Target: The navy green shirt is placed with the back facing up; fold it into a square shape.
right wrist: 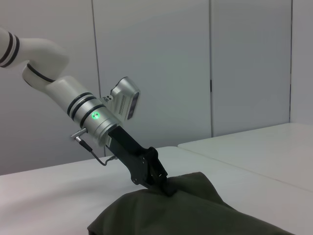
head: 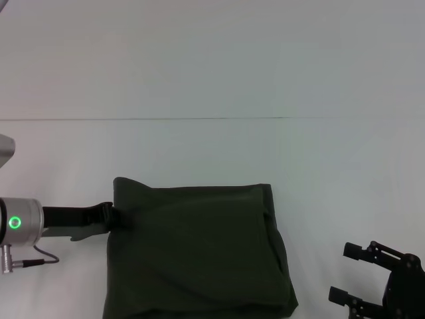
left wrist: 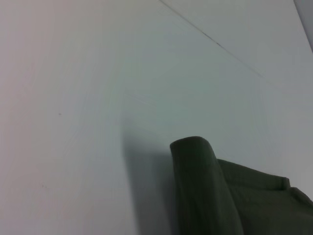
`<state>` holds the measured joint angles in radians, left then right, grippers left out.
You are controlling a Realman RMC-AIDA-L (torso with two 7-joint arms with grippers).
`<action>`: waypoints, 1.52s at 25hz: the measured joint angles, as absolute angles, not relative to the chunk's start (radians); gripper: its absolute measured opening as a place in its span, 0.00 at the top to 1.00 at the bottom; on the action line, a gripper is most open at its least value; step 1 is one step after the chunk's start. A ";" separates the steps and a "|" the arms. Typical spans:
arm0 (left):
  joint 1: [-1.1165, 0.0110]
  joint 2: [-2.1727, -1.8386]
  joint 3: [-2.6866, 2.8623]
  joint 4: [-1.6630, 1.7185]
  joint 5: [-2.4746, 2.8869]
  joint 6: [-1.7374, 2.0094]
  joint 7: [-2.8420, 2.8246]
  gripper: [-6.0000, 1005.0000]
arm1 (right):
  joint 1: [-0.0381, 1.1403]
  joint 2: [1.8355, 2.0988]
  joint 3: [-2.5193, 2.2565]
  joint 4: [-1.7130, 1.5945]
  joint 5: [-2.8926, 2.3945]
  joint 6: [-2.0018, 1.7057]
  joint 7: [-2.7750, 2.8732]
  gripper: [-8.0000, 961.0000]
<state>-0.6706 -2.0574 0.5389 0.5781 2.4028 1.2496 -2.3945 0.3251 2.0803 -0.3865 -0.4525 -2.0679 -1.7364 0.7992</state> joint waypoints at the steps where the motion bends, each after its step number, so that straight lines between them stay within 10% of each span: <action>1: -0.670 -2.058 0.539 0.581 2.402 1.249 -2.388 0.92 | 0.326 2.080 -0.387 -0.452 -2.068 -1.736 0.799 0.15; 14: -0.557 -2.103 0.523 0.808 2.206 1.424 -2.014 0.70 | 0.341 2.087 -0.387 -0.451 -2.038 -1.721 0.802 0.15; 27: -0.337 -2.166 0.443 0.940 2.055 1.838 -1.315 0.06 | 0.358 2.094 -0.496 -0.447 -2.010 -1.691 0.831 0.15; 38: -0.291 -2.170 0.363 0.826 2.207 1.790 -1.154 0.05 | 0.315 2.095 -0.556 -0.380 -2.011 -1.598 0.717 0.15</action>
<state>-0.2913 -2.1698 0.3634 0.8255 2.2067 1.7896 -1.1537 0.3151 2.0949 -0.5558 -0.3802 -2.0113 -1.5976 0.7165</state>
